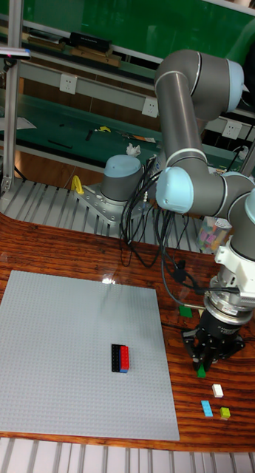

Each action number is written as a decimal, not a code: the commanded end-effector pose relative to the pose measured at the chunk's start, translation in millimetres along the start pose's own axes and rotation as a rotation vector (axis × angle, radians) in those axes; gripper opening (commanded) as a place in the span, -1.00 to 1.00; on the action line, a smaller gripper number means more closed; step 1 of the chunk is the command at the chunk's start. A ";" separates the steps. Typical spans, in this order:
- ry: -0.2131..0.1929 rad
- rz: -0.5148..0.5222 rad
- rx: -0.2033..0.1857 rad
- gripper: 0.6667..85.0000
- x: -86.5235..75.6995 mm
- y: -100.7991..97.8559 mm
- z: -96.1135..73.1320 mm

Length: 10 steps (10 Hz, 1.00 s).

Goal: Build with small Lego blocks

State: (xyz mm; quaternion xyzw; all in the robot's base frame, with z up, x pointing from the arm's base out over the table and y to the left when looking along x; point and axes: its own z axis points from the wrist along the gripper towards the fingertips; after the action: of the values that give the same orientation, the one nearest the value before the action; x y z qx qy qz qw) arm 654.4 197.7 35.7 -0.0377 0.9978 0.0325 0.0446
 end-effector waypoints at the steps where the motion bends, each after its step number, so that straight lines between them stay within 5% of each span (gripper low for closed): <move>1: 0.010 -0.056 0.015 -0.98 11.5 -36.3 -7.4; 3: -0.002 -0.038 0.017 -0.98 12.1 -34.6 -6.3; 5: 0.000 0.085 0.070 -0.98 13.6 -48.4 -6.9; 7: 0.001 0.072 0.080 -0.98 13.8 -50.7 -7.1; 10: 0.047 -0.025 0.041 -0.98 18.8 -104.0 -19.6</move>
State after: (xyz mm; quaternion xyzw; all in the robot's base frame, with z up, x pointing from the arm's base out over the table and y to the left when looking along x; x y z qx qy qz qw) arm 643.5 122.5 41.6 -0.0316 0.9990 -0.0005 0.0328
